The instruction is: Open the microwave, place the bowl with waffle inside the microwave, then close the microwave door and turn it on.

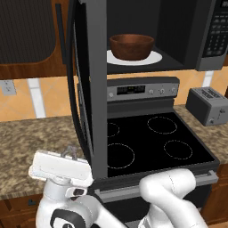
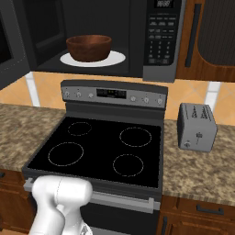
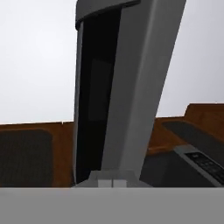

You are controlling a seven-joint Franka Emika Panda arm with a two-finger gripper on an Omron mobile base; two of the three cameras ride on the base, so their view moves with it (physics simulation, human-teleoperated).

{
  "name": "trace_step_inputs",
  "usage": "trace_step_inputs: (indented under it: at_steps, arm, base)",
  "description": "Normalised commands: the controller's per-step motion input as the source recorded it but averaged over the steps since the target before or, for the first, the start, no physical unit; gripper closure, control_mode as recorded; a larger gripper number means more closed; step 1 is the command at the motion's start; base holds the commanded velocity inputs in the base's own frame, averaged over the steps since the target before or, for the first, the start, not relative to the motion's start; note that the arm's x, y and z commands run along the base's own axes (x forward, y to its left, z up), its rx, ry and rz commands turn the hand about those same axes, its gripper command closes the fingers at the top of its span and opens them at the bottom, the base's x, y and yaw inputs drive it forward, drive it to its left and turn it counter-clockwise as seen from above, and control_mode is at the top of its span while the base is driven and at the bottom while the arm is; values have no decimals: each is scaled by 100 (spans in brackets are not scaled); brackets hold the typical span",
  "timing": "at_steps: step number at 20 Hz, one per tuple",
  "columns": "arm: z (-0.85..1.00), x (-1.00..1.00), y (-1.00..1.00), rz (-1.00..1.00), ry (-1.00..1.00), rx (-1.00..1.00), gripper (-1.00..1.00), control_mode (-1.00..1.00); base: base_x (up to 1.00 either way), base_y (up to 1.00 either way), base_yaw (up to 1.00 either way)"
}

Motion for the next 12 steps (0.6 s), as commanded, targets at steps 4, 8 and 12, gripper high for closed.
trace_step_inputs:
  at_steps: [4, 8, 12]
  arm:
    - [38, -7, 32, 0, -38, 9, 100, -100]
    - [58, -8, -33, 0, -33, 30, 100, -100]
    - [82, -17, -72, 0, -29, 44, 100, -100]
  base:
    - [0, 0, 0]
    - [0, 0, 0]
    - [0, 0, 0]
